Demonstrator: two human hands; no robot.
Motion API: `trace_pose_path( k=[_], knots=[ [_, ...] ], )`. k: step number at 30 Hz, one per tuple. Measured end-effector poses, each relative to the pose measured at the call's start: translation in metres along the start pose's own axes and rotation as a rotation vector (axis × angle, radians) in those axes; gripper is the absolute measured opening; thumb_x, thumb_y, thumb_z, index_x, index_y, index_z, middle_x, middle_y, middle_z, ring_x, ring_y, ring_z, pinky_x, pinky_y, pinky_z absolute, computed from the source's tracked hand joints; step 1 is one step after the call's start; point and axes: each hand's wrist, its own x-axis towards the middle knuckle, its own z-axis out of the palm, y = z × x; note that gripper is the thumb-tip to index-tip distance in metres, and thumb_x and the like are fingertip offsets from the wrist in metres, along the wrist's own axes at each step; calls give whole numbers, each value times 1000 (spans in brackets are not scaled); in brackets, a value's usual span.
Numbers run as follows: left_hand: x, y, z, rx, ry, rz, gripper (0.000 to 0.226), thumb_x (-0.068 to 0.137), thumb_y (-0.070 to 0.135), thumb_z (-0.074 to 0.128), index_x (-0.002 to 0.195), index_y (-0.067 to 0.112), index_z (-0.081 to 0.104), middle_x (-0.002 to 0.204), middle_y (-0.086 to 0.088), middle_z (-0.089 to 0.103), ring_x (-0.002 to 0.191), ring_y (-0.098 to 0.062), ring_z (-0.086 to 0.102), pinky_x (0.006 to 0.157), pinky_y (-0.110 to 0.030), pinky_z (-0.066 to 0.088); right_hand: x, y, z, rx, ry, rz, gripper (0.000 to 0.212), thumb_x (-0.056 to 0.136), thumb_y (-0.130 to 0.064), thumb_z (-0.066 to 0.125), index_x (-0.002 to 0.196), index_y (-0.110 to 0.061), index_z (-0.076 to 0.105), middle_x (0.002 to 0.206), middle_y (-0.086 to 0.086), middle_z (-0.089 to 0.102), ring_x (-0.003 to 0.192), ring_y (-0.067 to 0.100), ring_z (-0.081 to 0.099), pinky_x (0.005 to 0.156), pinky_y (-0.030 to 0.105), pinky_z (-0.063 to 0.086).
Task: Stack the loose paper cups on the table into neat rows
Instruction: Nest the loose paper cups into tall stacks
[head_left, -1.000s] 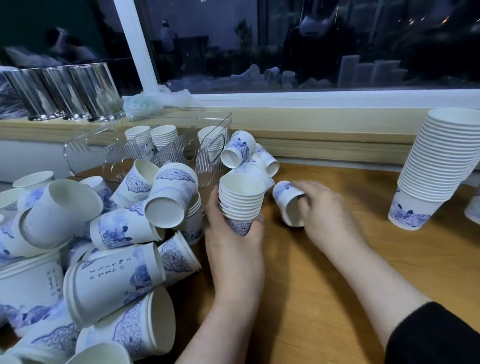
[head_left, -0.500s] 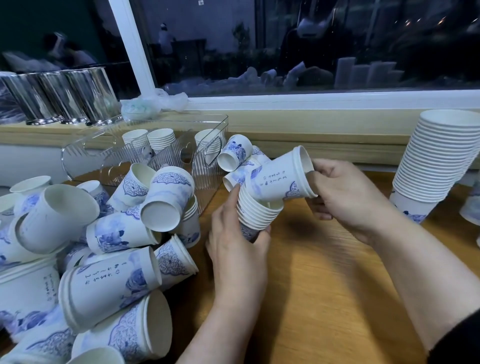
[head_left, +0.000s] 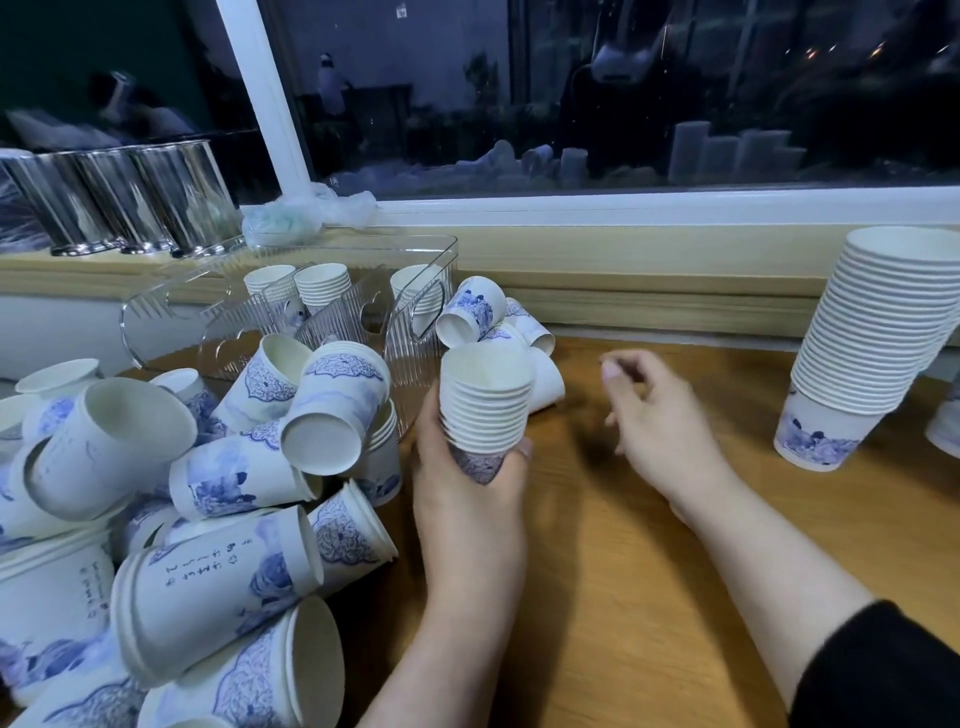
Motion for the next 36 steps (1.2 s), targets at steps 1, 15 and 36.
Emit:
trace_pose_path(
  k=[1,15,36],
  knots=[
    [1,-1,0,-4,18,-15,78,78,21,81,144,37,42,134,15,61,125,-7,56,108,-36,43,2,13,6,-15,-65,23,23,100,-34,53,120,-27,60,101,-9,66,78,13,60,77,44,53],
    [6,-3,4,1,49,-40,82,70,33,75,145,37,42,134,12,62,125,-13,58,108,-45,45,28,1,31,221,131,-52,12,95,-29,57,88,-33,66,69,-12,63,63,12,55,65,41,48],
    [12,-10,3,35,117,-52,84,74,29,78,148,34,39,143,8,57,133,-15,52,112,-45,40,26,13,48,-10,-162,-91,28,99,-28,53,127,-25,58,123,-3,61,87,16,62,79,28,44]
  ],
)
